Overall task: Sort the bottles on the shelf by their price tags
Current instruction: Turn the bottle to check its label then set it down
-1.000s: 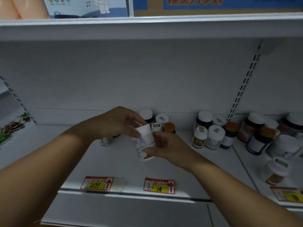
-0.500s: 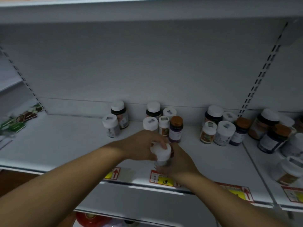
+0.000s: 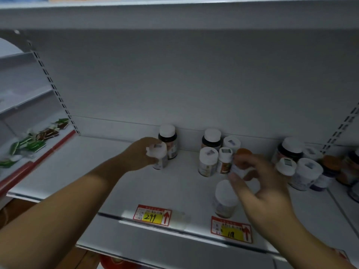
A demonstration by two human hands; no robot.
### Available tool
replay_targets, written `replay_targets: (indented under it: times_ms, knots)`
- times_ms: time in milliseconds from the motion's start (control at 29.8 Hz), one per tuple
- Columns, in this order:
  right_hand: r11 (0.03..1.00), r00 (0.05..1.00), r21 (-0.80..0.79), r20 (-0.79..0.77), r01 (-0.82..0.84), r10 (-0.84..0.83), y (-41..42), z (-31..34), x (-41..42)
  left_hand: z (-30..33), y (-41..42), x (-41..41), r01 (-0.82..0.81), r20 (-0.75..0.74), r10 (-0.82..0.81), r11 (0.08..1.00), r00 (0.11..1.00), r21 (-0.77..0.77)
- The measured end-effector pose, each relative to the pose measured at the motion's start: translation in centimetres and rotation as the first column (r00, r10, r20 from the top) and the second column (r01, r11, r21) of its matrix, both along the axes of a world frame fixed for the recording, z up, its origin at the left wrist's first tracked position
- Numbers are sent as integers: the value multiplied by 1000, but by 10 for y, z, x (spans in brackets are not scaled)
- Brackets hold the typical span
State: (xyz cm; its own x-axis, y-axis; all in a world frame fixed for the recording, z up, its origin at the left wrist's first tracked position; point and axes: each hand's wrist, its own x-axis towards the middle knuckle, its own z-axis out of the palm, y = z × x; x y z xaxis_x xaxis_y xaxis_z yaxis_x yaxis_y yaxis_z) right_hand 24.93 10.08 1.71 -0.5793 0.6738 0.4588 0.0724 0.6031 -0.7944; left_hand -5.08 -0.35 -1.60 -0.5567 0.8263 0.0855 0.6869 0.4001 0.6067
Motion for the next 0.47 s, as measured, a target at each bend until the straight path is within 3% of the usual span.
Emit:
replay_targets:
  times_ms: [201, 336, 403, 470]
  knots:
    - [975, 956, -149, 218, -167, 197, -41, -24, -47, -9, -2, -11, -11, -111, 8, 1000, 994, -29]
    - [911, 915, -352, 254, -214, 313, -47, -32, -68, 20, -13, 7, -11, 158, -10, 991, 987, 134]
    - [905, 921, -371, 236, -208, 309, -41, -24, -75, 42, -16, 22, 51, 270, -99, 983, 958, 179]
    - [917, 916, -330, 250, -224, 314, -33, -10, -76, 60, -16, 44, 130, 278, -184, 971, 943, 202]
